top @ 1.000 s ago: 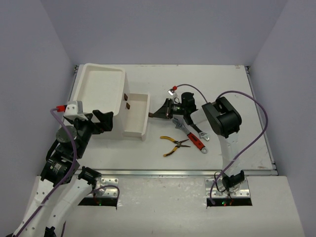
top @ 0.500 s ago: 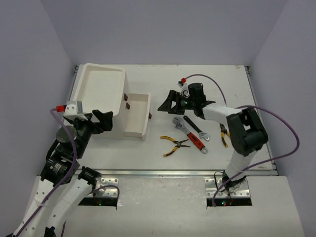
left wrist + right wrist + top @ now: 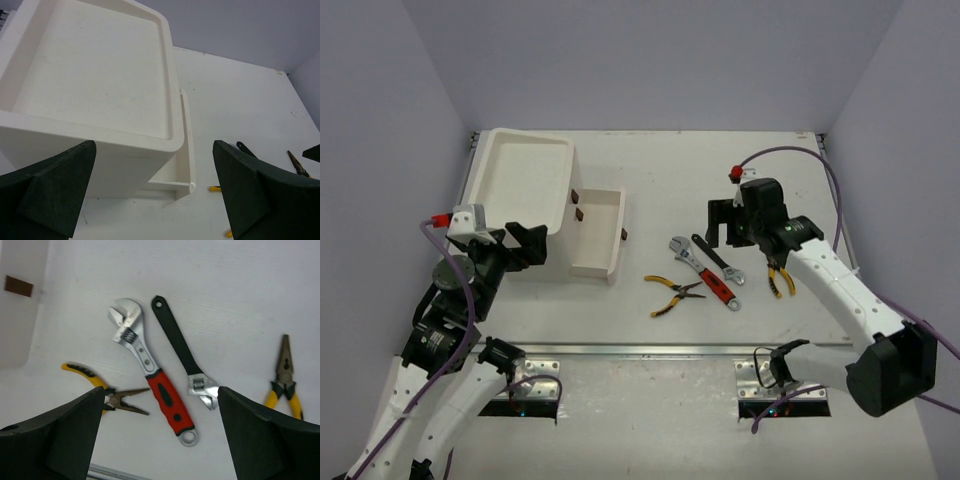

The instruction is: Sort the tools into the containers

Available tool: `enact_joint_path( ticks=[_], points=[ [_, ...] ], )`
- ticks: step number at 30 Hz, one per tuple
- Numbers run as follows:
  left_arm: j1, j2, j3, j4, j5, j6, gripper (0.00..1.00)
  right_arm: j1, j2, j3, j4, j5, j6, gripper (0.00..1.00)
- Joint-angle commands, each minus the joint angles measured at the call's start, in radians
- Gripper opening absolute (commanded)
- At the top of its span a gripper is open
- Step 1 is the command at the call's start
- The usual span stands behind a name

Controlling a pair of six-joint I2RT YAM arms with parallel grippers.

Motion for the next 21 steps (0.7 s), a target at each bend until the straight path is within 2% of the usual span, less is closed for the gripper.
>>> enact_joint_path(
  ticks=[1,6,8,11,17,19,21],
  points=[
    [0.008,-0.014,0.003,0.041,0.004,0.007,1.00,0.000,-0.108,-0.014,-0.185,0.228,-0.057,0.92],
    [0.008,-0.026,0.003,0.040,0.002,0.006,1.00,0.000,-0.221,-0.007,-0.255,0.304,-0.042,0.86],
    [0.008,-0.029,0.003,0.040,0.002,0.004,1.00,0.000,-0.318,-0.034,-0.248,0.354,-0.071,0.90],
    [0.008,-0.031,0.002,0.043,0.009,0.003,1.00,0.000,-0.381,-0.085,-0.193,0.335,-0.118,0.99],
    [0.008,-0.019,0.000,0.046,0.031,0.006,1.00,0.000,-0.287,-0.083,-0.187,0.281,-0.113,0.99],
    [0.008,-0.018,-0.001,0.049,0.032,0.006,1.00,-0.001,-0.230,-0.085,-0.172,0.130,-0.115,0.99],
    [0.007,-0.015,-0.002,0.051,0.033,0.007,1.00,0.008,-0.160,-0.090,-0.141,0.068,-0.071,0.96]
  ],
)
